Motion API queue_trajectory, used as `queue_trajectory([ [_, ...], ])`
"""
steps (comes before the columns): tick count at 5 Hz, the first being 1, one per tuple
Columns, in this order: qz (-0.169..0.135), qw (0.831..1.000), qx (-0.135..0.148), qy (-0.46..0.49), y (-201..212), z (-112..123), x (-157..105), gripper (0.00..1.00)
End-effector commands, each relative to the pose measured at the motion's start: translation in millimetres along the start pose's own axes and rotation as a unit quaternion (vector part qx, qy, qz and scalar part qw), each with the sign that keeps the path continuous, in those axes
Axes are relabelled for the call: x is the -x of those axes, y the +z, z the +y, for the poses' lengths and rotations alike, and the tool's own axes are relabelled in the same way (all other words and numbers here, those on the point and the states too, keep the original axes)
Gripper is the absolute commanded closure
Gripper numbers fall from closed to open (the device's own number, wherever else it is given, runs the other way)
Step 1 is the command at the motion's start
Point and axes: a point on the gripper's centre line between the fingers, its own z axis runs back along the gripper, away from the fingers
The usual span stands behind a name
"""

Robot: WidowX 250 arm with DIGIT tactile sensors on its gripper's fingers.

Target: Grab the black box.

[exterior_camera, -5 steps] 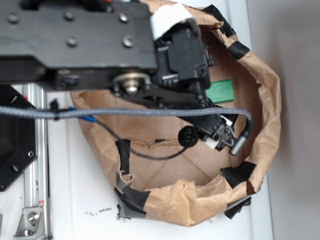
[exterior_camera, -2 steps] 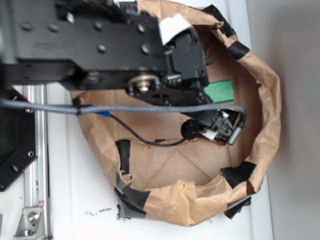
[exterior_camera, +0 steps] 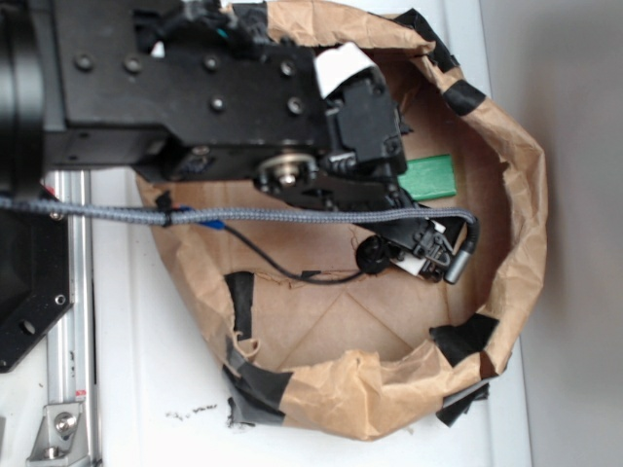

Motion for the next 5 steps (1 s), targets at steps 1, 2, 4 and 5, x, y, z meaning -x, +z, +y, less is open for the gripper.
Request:
queue_trajectory([
  [1,-0.01,1.0,0.015,0.006,7,-2,-8,0.0],
  [2,-0.003,1.0,-0.031,0.001,-15,10,-8,0.0],
  [4,-0.005,0.999,-0.044,0.013,-44,-7,-16,0.0],
  [5,-0.009,1.0,-0.018,0.023,-47,-17,-12,0.0],
])
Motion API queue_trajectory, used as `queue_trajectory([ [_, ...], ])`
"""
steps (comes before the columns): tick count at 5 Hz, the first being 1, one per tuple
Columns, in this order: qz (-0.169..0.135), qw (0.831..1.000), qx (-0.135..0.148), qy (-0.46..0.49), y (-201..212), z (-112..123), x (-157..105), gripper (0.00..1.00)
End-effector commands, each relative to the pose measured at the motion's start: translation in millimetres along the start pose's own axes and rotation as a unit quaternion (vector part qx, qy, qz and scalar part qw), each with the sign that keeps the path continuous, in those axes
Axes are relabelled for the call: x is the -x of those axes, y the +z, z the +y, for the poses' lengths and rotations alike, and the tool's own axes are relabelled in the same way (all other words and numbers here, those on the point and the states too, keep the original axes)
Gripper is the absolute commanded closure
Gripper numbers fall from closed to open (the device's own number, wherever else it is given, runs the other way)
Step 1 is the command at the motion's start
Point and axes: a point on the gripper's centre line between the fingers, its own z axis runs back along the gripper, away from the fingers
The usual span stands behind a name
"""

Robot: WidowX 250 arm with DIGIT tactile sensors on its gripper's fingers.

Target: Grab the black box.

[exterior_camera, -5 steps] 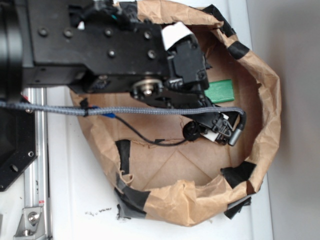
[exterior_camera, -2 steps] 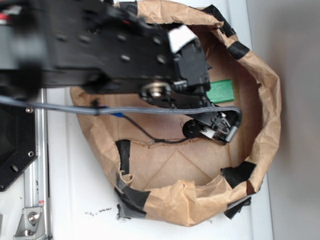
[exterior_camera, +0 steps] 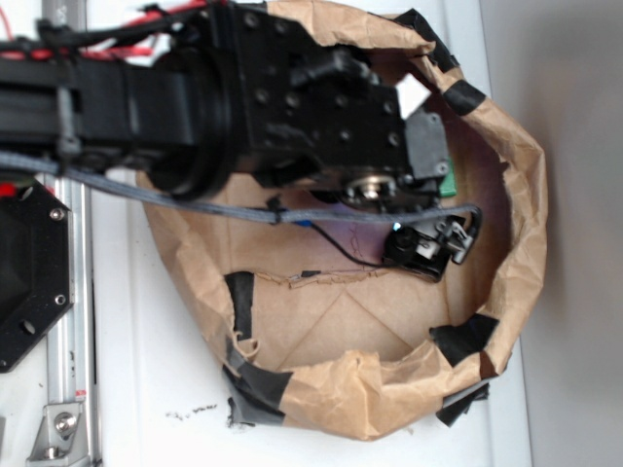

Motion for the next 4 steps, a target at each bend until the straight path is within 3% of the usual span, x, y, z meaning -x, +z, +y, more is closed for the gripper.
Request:
queue_trajectory([
  [1,-0.001,0.998,0.068,0.009,3,-29,4,0.0],
  [2,-0.003,0.996,0.088,0.009,-7,-40,14,0.0],
  [4,-0.019,0.998,0.056,-0.007,-40,-49,14,0.0],
])
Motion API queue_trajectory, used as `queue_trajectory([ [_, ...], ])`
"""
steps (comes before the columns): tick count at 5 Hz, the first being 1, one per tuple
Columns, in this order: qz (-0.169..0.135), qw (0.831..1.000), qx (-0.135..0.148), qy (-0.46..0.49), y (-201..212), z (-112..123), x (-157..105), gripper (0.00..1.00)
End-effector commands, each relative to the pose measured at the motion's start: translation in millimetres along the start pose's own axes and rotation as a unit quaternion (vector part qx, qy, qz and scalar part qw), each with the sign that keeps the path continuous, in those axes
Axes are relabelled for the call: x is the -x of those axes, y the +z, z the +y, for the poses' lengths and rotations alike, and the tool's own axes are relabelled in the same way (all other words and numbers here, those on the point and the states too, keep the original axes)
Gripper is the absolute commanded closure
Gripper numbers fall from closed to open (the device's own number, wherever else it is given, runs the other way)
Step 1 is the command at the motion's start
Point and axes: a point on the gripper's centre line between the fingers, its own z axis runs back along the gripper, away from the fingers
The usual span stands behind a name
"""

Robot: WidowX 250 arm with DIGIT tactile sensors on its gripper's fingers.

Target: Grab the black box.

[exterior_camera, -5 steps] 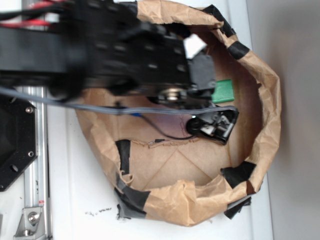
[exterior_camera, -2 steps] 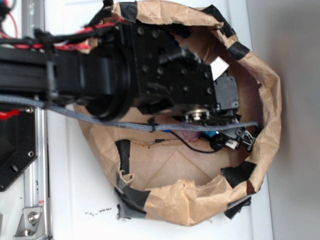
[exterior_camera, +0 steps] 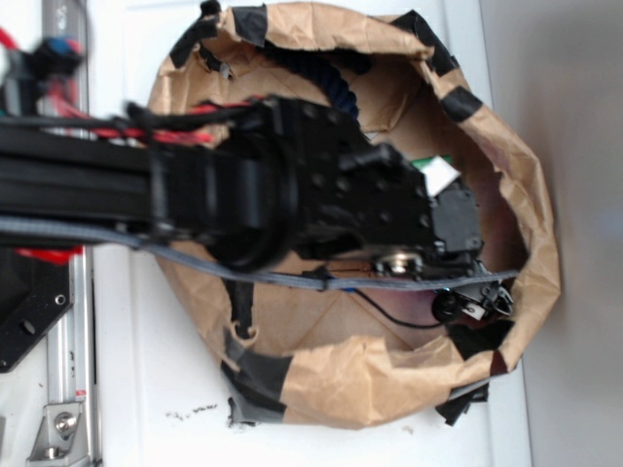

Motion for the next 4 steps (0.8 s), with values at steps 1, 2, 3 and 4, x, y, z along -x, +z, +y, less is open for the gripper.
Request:
queue_trajectory([
  [1,-0.013,1.0,-0.013,-0.005,-19,-4,-3,0.0],
  [2,-0.012,1.0,-0.005,0.003,-10,2,-6,1.0],
  [3,-0.008,1.0,0.01,-0.007,12,13,-7,1.0],
  [4,-0.007,0.999,0.027,-0.022,37,29,-11,1.0],
])
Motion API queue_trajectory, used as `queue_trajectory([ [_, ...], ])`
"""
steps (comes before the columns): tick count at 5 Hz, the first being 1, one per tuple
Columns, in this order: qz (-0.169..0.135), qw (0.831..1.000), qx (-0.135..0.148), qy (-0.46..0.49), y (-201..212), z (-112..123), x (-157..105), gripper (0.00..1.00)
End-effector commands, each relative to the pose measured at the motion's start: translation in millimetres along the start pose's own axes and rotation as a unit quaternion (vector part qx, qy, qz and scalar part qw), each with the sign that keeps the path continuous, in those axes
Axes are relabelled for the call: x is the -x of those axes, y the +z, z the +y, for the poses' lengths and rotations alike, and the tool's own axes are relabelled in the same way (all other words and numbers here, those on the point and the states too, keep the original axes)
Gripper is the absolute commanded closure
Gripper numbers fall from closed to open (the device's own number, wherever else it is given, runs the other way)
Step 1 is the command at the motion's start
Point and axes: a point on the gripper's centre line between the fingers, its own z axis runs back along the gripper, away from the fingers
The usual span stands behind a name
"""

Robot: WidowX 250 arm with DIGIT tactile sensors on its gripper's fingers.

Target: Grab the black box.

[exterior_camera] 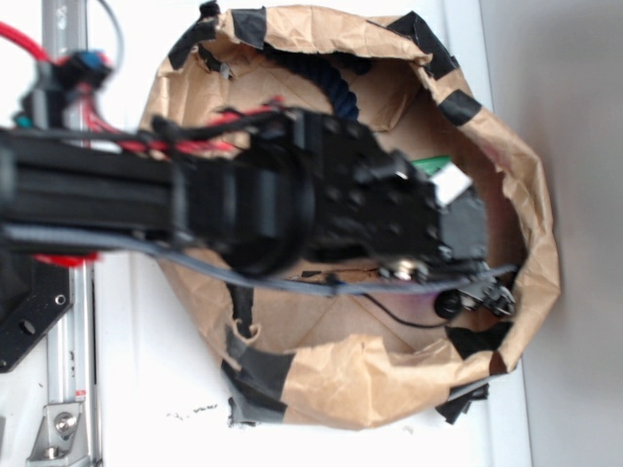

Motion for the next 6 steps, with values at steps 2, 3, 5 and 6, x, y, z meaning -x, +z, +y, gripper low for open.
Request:
queue_trajectory([
  [2,-0.004,0.975,0.057,-0.215,98,34,-39,1.0],
  [3,-0.06,0.929,0.009,-0.366,114,17,-33,1.0],
  [5,-0.045,0.939,-0.053,-0.338,120,20,-21,1.0],
  [6,0.001,0.943,-0.076,-0.323,121,24,-14,1.0],
])
